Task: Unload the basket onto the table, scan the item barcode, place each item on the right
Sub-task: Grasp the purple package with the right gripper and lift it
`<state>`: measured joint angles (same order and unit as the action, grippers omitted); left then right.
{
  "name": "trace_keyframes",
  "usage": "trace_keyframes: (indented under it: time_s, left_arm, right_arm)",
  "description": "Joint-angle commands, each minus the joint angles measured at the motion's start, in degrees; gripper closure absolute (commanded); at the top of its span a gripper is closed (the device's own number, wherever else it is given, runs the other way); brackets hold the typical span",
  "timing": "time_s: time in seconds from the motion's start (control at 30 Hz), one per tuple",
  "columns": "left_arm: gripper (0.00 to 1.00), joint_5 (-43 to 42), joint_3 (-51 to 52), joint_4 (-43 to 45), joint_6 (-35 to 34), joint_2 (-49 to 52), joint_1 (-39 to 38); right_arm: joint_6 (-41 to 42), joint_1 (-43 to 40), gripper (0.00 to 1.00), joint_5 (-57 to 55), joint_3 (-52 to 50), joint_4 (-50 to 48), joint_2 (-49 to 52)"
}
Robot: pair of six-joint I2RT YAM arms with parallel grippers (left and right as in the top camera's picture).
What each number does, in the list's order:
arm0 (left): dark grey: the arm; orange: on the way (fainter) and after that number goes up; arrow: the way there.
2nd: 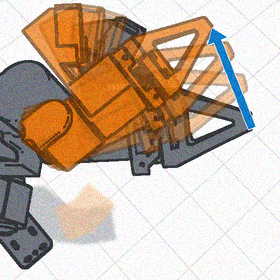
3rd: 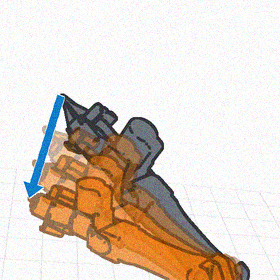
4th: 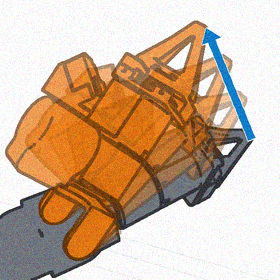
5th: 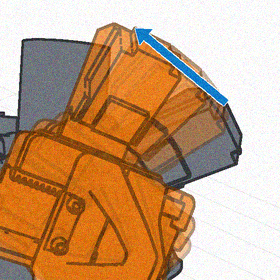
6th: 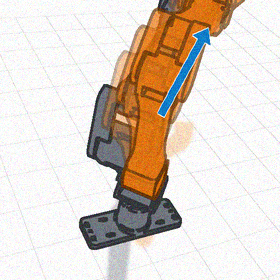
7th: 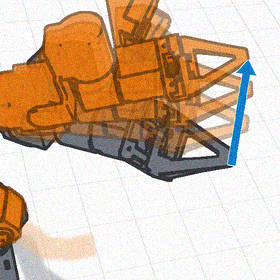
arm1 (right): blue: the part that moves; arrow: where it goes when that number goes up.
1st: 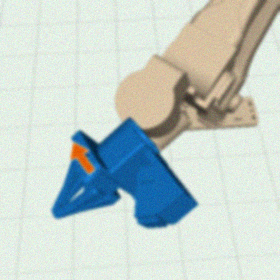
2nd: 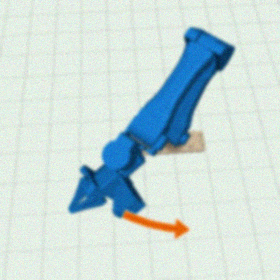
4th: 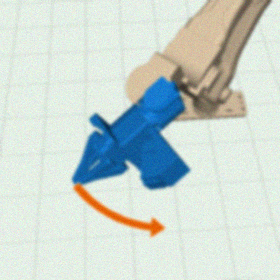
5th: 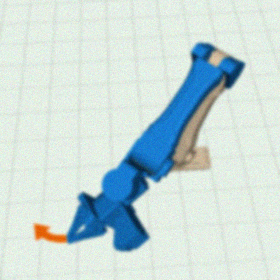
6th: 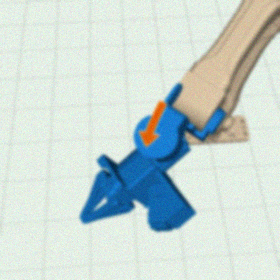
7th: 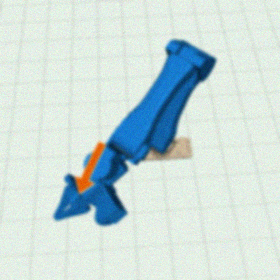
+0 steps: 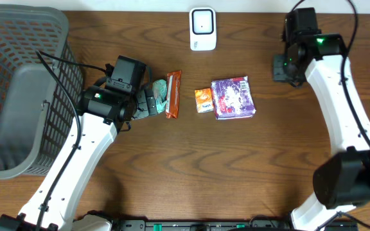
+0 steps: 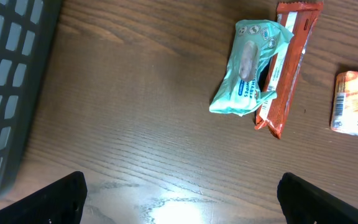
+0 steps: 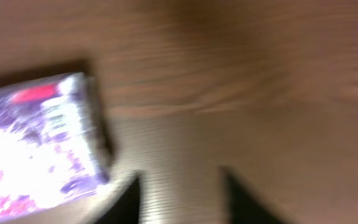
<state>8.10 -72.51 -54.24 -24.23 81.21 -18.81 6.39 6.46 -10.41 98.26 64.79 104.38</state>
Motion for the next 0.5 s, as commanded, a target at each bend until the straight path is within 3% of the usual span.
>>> trace_keyframes:
  time_s: [0.0,0.13,0.3,0.37,0.47]
  left_arm:
    - [0.02,0.96,-0.57,-0.37,-0.74,0.02,0.09]
    - [0.02,0.96,-0.57,-0.37,-0.74,0.02,0.09]
    - [0.02,0.96,-0.57,-0.37,-0.76,0.02,0.09]
    - [0.02,0.96,-0.57,-0.37,-0.76,0.02,0.09]
    - [0.02,0.96,-0.57,-0.37,-0.74,0.02,0.09]
  right_arm:
    - [-8.41,-0.94,0.11,23.67,-1.66,-1.42,4.52]
    - [-10.88,-3.37,0.11,34.05,-1.68,-1.44,9.64]
    - [-21.46,-6.32,0.17,51.12,-1.68,1.14,17.53]
    - [-23.67,-7.10,0.22,54.01,-1.68,2.38,20.20]
    - [-25.42,-7.61,0.22,54.05,-1.68,3.17,23.87]
